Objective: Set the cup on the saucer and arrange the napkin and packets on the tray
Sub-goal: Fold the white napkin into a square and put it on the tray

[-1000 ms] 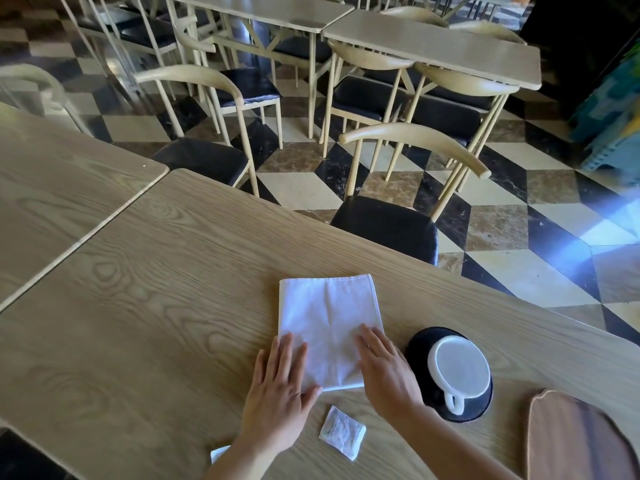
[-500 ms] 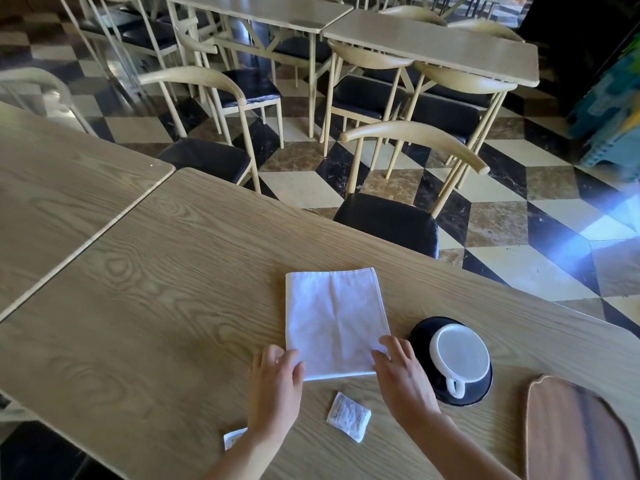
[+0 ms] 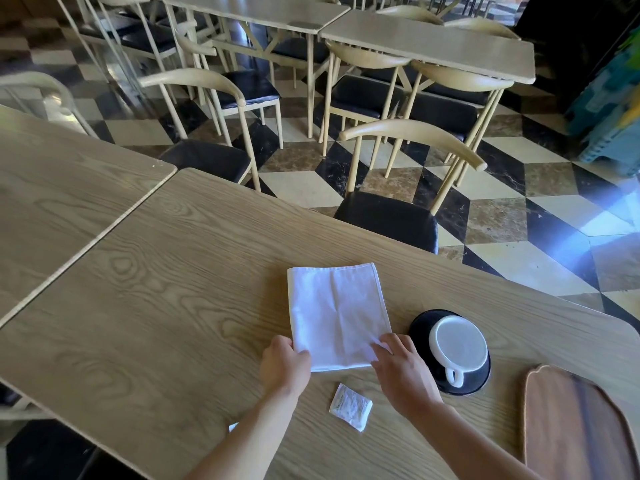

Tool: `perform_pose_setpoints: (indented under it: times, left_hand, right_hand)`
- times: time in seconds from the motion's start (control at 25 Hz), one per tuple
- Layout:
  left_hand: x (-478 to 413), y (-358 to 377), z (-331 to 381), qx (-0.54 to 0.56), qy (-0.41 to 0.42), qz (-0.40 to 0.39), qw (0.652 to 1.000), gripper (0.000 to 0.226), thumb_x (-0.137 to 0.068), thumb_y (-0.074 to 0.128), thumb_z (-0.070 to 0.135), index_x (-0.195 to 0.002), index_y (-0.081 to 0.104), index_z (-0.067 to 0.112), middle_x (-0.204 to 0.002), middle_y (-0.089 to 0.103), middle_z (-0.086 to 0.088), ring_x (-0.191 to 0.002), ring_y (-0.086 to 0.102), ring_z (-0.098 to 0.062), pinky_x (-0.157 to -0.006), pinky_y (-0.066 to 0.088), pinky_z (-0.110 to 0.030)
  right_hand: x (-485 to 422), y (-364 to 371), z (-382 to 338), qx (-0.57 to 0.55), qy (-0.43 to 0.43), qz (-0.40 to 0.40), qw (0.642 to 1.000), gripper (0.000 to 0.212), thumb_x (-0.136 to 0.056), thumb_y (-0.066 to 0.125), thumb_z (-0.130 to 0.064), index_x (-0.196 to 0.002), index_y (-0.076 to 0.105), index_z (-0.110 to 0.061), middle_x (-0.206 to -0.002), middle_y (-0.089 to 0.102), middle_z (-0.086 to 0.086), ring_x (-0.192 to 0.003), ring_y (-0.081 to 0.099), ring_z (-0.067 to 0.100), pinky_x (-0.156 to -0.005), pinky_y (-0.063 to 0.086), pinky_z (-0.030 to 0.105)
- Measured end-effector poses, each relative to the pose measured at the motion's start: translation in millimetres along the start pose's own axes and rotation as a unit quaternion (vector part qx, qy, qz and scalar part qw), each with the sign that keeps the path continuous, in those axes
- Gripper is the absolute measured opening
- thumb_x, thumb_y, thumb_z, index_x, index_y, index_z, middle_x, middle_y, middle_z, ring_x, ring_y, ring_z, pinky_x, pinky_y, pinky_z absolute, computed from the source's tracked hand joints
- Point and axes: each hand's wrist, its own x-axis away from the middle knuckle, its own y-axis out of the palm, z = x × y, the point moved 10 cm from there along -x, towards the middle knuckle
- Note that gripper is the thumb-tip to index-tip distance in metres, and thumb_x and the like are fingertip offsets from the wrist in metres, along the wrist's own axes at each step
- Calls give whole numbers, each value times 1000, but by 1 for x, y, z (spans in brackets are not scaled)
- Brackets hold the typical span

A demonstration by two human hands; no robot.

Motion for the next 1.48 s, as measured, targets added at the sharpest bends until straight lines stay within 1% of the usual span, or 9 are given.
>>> perform_pose_setpoints:
  times: [0.24,0.4,0.56,0.68,0.84,1.0,1.12,1.24,1.48]
  left_hand:
    - [8,-1,-9,272,-103,-41,956,29,-80,66,0,-104,56,13,-98,66,-9,-60,66,-25,-51,58,-29]
    - [8,-9,-16,343,-126,-57,929,29,-79,67,-4,-100,58,13,-89,69,-17,-56,62,-25,-48,55,-25]
    - [8,-27,-24,334,-93,-59,936,16,-80,66,-6,-92,67,5,-74,70,-15,-52,63,-25,-47,55,-25]
    - [15,-39,-33,319,-65,-74,943,10,-84,67,-5,-88,74,2,-69,66,-13,-55,70,-31,-48,57,-25]
    - [24,-49,-45,282,-28,-124,951,34,-81,49,-15,-89,76,3,-75,73,-19,-70,74,-39,-56,60,-27]
    - [38,-56,-40,218,66,-173,958,35,-85,61,-10,-90,80,19,-85,77,-12,-76,75,-21,-65,58,-21]
    - [40,-67,-30,148,152,-122,970,18,-83,75,5,-87,80,21,-88,71,-6,-74,65,-3,-68,54,-18]
    - [31,-65,-21,166,153,-109,968,13,-87,71,8,-88,77,19,-90,77,4,-84,69,-2,-76,52,-15]
    - [-13,-57,-8,197,151,-58,967,9,-88,68,5,-84,72,12,-77,75,1,-74,68,-10,-70,52,-20]
  right_hand:
    - [3,-8,-4,-25,-18,-2,1000,33,-70,84,-23,-97,71,-9,-101,66,4,-92,60,28,-67,58,38]
    - [3,-15,-6,10,-47,31,998,30,-68,77,1,-95,69,-9,-79,64,1,-77,60,27,-53,54,38]
    - [12,-28,-6,3,-67,72,995,38,-56,74,9,-88,68,-11,-65,56,-1,-64,57,26,-47,46,30]
    - [22,-34,-12,-39,-96,72,992,30,-63,73,11,-84,67,-10,-68,59,-1,-65,59,25,-46,47,30]
    - [36,-42,-19,-97,-113,38,988,21,-75,70,5,-86,69,-12,-74,62,-4,-68,59,19,-55,50,28]
    - [42,-45,-10,-161,-59,8,985,17,-83,66,-2,-89,70,-18,-80,65,-11,-69,58,9,-60,48,22]
    - [33,-44,1,-210,-13,-10,978,14,-91,63,-10,-95,70,-21,-87,65,-18,-80,60,3,-69,46,13]
    - [17,-41,7,-251,35,-7,967,13,-94,62,-16,-102,70,-23,-94,66,-19,-89,61,-4,-73,45,8]
    - [-41,-39,12,-213,77,11,974,16,-92,65,-21,-108,69,-19,-95,71,-2,-82,65,17,-70,48,27]
